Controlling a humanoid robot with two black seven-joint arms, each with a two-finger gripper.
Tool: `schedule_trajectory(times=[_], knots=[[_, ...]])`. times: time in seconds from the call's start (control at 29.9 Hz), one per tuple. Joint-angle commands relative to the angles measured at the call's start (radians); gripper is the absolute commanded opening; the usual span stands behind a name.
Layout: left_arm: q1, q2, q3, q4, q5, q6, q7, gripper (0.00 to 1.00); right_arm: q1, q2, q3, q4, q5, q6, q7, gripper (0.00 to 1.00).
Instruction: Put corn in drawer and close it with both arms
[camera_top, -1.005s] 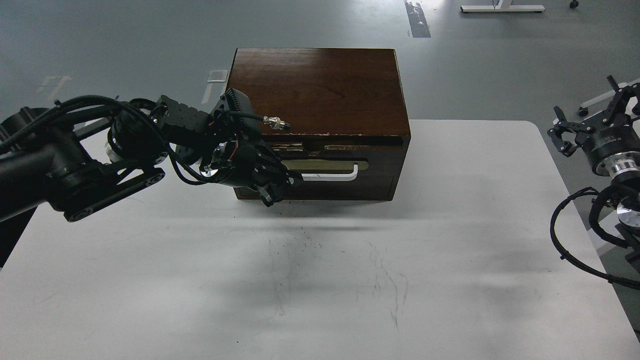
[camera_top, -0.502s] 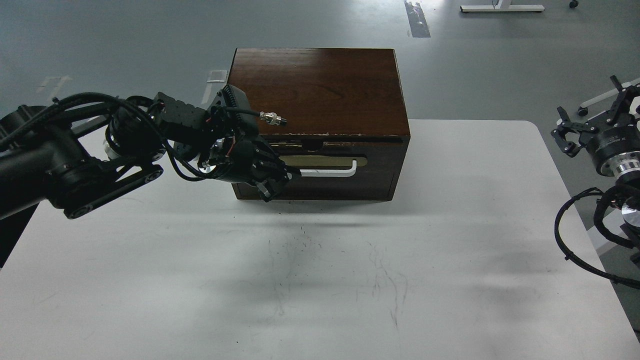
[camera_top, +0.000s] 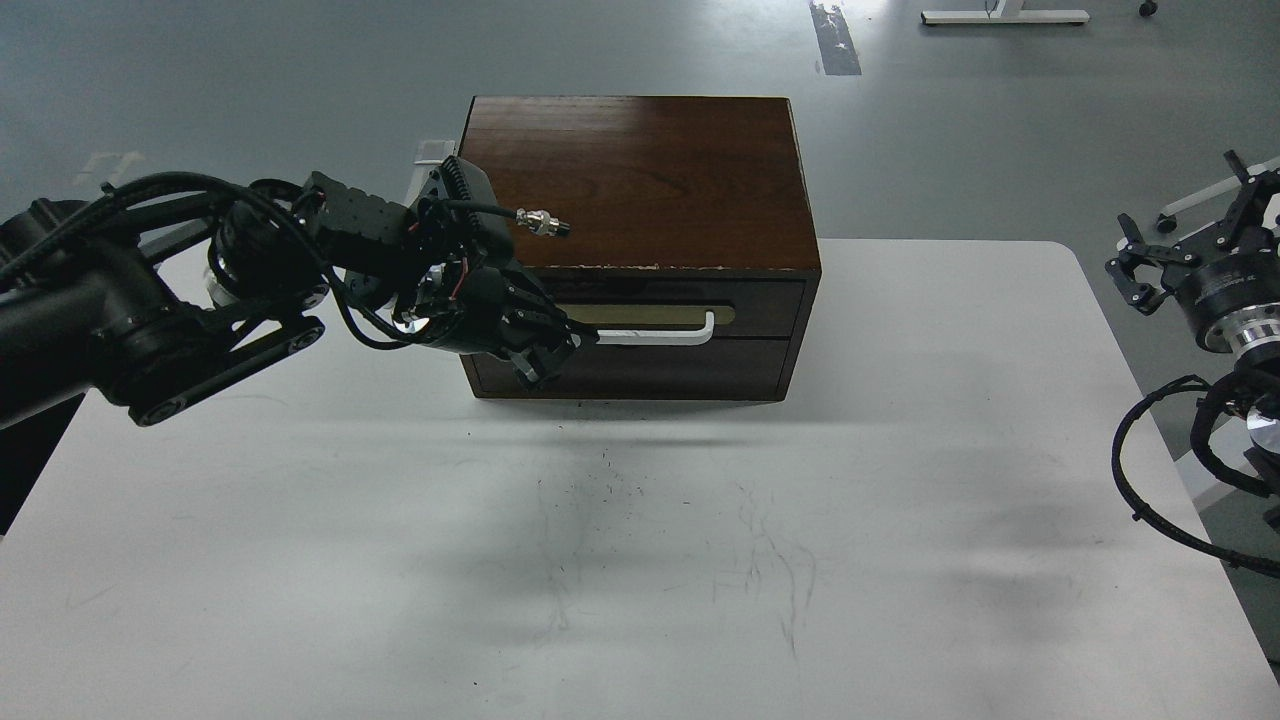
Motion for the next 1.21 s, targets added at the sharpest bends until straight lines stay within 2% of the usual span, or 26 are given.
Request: schedule_trajectory(times=[0.0,0.47,0.64,0.74,0.8,0.84,0.87,0.97,1.07,1.17], knots=[[-0.003,-0.006,-0.002,-0.017,-0.003,-0.001,0.000,0.00,0.000,0.000,-0.001,0.000,0.000,0.000,0.002,0.99],[-0.025,-0.001,-0.028,-0.112,-0.165,-0.017,0.000,0.00,-0.003,0.000,-0.001,0.000,0.000,0.000,0.005,0.99],[-0.031,0.089,-0.121,-0.097,-0.504,-0.017,0.000,0.00,-0.002,0.002,0.008,-0.012,0.000,0.000,0.008,0.99],[-0.031,0.184,-0.140,-0.043,-0.807,-0.007,0.000,0.00,0.005,0.000,0.010,-0.020,0.000,0.000,0.008,0.99],[-0.020,0.224,-0.163,-0.010,-1.027,-0.007,0.000,0.23,0.014,-0.003,0.011,-0.020,0.000,0.000,0.008,0.99],[-0.019,0.233,-0.169,0.004,-1.105,-0.006,0.000,0.39,0.015,-0.003,0.011,-0.020,0.000,0.000,0.008,0.99],[-0.016,0.246,-0.170,0.053,-1.268,-0.006,0.000,0.71,0.021,-0.003,0.014,-0.020,0.000,0.000,0.008,0.99],[0.012,0.266,-0.170,0.177,-1.701,-0.017,0.000,0.86,0.047,0.003,0.025,-0.020,0.000,0.000,0.008,1.00],[0.041,0.278,-0.170,0.240,-1.935,-0.017,0.000,0.95,0.052,0.006,0.027,-0.020,0.000,0.000,0.008,1.00],[0.099,0.270,-0.173,0.346,-2.101,-0.017,0.000,0.97,0.072,0.011,0.027,-0.020,0.000,0.000,0.008,0.99]])
